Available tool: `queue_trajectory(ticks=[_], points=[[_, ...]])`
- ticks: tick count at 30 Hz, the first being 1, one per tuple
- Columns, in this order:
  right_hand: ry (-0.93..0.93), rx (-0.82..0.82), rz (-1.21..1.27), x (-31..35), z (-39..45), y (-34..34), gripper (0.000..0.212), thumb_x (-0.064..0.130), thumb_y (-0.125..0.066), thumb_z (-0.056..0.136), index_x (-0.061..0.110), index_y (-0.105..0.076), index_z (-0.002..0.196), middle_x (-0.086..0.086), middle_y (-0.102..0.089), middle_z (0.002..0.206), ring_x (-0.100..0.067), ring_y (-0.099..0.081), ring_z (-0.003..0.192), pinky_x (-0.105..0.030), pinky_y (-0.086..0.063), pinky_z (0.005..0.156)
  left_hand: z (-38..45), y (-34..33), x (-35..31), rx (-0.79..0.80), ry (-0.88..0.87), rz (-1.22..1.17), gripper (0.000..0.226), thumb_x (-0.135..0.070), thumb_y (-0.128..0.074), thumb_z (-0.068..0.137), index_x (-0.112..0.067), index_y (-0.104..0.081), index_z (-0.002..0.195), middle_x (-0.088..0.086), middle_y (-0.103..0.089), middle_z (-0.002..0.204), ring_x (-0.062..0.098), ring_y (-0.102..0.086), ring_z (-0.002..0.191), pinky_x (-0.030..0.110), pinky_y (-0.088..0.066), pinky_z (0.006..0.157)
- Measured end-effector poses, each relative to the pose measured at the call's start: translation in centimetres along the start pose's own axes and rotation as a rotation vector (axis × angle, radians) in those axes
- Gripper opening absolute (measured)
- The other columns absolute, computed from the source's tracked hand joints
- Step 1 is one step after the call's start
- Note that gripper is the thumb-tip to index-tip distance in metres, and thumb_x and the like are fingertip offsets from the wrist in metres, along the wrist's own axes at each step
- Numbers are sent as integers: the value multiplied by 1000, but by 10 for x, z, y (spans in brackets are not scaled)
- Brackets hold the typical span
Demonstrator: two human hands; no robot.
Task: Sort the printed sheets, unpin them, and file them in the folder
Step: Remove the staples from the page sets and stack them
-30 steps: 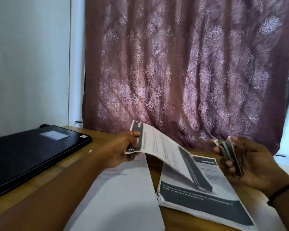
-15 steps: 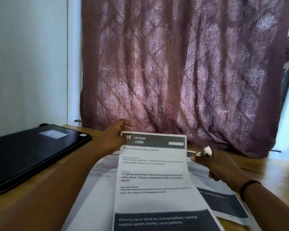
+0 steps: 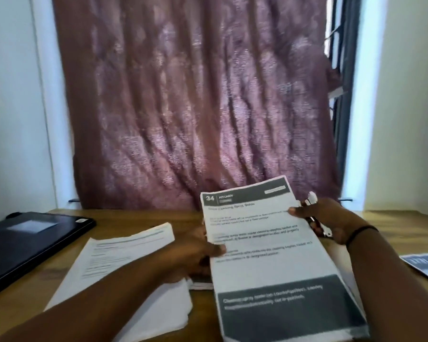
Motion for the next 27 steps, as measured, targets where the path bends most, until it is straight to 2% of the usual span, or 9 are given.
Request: queue_trajectory(ticks=[2,4,7,10,13,15,20,23,27], points=[[83,-233,-80,-5,-1,26,27,13,-79,77,10,-52,72,-8,-54,60,-20,-46,49,-26,-37,49,24,-32,-13,-115,-60,72,37,4,-60,88,-10,-54,122,9,-66,122,24,-67,102,38,-56,84],[162,-564,-157,-9,-3,47,29,29,-77,72,12,-54,78,-16,-63,86,-29,-58,76,-33,-42,67,54,-58,-24,-211,-112,135,39,7,-57,89,-8,-51,125,11,-63,125,27,-64,105,42,-53,91],[145,-776,-190,-17,-6,66,45,37,-58,69,5,-59,101,-22,-65,106,-39,-60,99,-37,-45,81,93,-99,-27,-228,-108,222,39,4,-52,91,-10,-48,127,5,-61,118,23,-61,97,34,-54,78],[112,-738,-296,-24,5,67,42,26,-61,84,6,-55,120,-22,-62,120,-37,-58,111,-37,-45,89,115,-127,-6,-253,-132,512,44,-12,-54,88,-16,-42,131,8,-57,128,26,-58,108,33,-49,88],[102,-610,-432,-32,15,55,40,23,-59,86,14,-54,125,-17,-62,122,-35,-59,113,-38,-45,92,124,-147,16,-246,-135,780,64,-19,-46,89,-26,-21,147,11,-51,138,30,-52,119,32,-42,95],[90,-533,-520,-38,22,45,38,24,-57,88,11,-56,124,-16,-62,124,-35,-58,114,-38,-45,92,129,-154,22,-261,-145,996,75,-18,-45,86,-28,-7,151,11,-44,143,32,-45,125,39,-39,104],[108,-510,-524,-37,24,31,29,20,-55,89,10,-59,116,-15,-64,119,-34,-60,110,-35,-46,87,125,-155,25,-354,-123,1296,78,-27,-48,90,-23,-1,152,9,-22,154,32,-25,137,46,-27,110],[157,-510,-417,-24,17,44,30,21,-59,85,10,-60,113,-14,-66,115,-33,-62,106,-32,-47,85,119,-156,22,-374,-212,1357,66,-34,-47,93,-23,-14,150,5,-13,157,29,-19,141,42,-24,112],[107,-598,-678,-20,-17,126,30,22,-52,89,6,-62,111,-19,-64,117,-35,-60,109,-32,-46,86,108,-174,4,-369,-433,1278,44,-37,-50,92,-29,-40,135,0,-34,143,21,-33,130,36,-32,105]])
Point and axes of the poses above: each hand's wrist, its own z-axis towards the middle knuckle, its own y-axis out of the back of the hand, x = y × z, the point moved 2 cm from there along z, towards the middle knuckle
